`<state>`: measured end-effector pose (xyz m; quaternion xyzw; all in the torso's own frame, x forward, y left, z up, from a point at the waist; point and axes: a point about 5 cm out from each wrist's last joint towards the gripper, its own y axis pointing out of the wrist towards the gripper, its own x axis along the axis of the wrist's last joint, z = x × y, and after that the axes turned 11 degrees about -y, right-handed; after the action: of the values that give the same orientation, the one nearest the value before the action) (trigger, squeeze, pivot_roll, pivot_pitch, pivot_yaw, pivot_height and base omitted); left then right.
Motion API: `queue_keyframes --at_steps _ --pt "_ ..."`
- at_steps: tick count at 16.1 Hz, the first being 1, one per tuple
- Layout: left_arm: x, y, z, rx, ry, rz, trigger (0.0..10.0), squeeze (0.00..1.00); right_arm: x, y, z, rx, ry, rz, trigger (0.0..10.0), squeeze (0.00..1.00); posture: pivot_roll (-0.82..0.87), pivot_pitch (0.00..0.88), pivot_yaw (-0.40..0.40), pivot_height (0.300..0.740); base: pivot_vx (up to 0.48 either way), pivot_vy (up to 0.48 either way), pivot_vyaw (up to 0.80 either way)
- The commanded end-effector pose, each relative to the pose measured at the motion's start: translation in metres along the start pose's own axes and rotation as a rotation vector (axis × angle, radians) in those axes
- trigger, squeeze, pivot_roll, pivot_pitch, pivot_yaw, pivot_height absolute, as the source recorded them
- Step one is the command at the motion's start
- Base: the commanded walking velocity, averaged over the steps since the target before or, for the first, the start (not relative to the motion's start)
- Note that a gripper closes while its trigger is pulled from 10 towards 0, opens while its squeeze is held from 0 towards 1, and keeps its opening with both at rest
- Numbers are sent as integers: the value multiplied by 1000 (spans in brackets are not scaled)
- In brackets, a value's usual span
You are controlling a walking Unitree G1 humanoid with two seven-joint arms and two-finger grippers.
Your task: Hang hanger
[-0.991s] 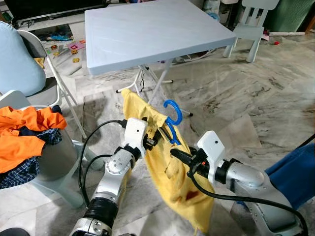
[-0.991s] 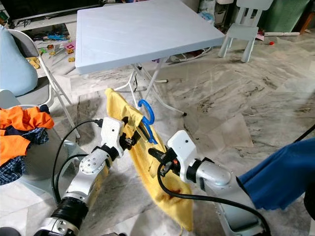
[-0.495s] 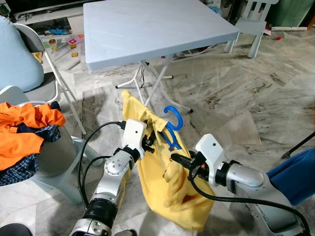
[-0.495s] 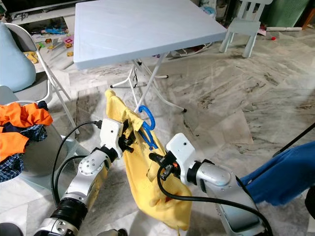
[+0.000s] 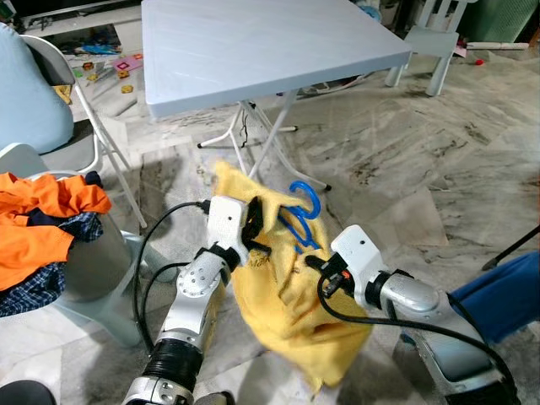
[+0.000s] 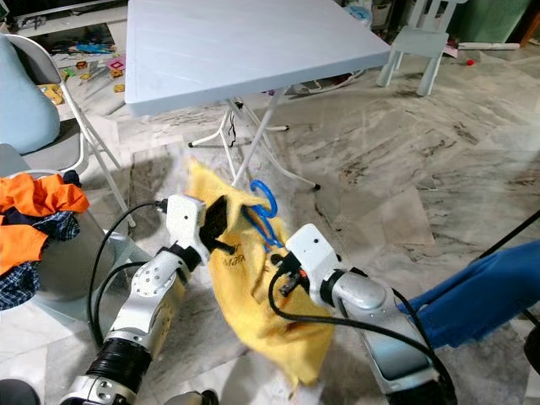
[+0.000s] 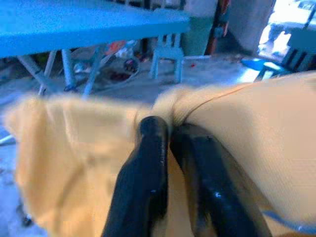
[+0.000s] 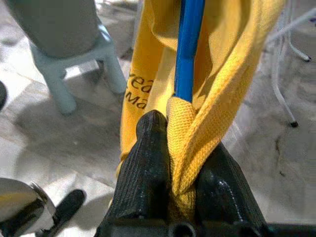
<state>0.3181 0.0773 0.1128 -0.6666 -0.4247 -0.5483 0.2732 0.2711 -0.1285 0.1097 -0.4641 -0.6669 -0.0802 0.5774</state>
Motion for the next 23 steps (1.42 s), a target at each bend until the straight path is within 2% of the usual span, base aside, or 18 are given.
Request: queue_keyframes --at_steps 1,5,6,9,10,11,13,15,16,18,19,22,23 --pt "4 -1 0 -3 -6 -13 0 0 1 1 0 0 -30 0 10000 0 -74 138 17 740 0 0 0" --pt "9 -4 10 31 15 -19 0 0 -18 -10 -12 -1 -115 69 10000 0 -73 138 15 740 0 0 0" --pt "10 -6 17 56 26 -17 0 0 -24 -23 -24 -1 -119 75 10000 0 -75 141 17 740 0 0 0" --pt "13 -8 28 91 47 -5 0 0 -37 -47 -51 -21 -131 128 10000 0 -80 151 17 740 0 0 0" --pt "9 -9 23 87 51 2 0 0 -35 -55 -64 -52 -125 119 10000 0 -90 155 18 740 0 0 0" --pt "8 -8 19 79 52 4 0 0 -33 -55 -66 -66 -122 114 10000 0 -90 155 18 740 0 0 0" --pt "0 -7 2 48 61 18 10000 0 -22 -48 -65 -81 -102 61 10000 0 -93 160 16 740 0 0 0" --pt "-3 -3 -15 -27 68 16 10000 31 -5 -39 -54 -72 -21 -26 10000 0 -91 162 14 740 0 0 0" --pt "-2 -1 -20 -48 68 13 10000 1000 4 -34 -50 -75 20 -65 10000 0 -93 164 14 740 0 0 0" --pt "-1 2 -25 -80 77 12 10000 1000 16 -29 -43 -69 72 -113 10000 0 -96 163 16 740 0 0 0" --pt "-1 3 -25 -76 99 8 10000 1000 27 -28 -37 -29 92 -154 10000 0 -97 163 18 740 0 0 0" --pt "1 4 -24 -78 124 5 10000 1000 38 -29 -35 -11 114 -182 10000 0 -101 161 18 740 0 0 0" --pt "1 3 -24 -83 119 5 10000 1000 43 -30 -33 22 156 -194 10000 0 -101 161 18 740 0 0 0"
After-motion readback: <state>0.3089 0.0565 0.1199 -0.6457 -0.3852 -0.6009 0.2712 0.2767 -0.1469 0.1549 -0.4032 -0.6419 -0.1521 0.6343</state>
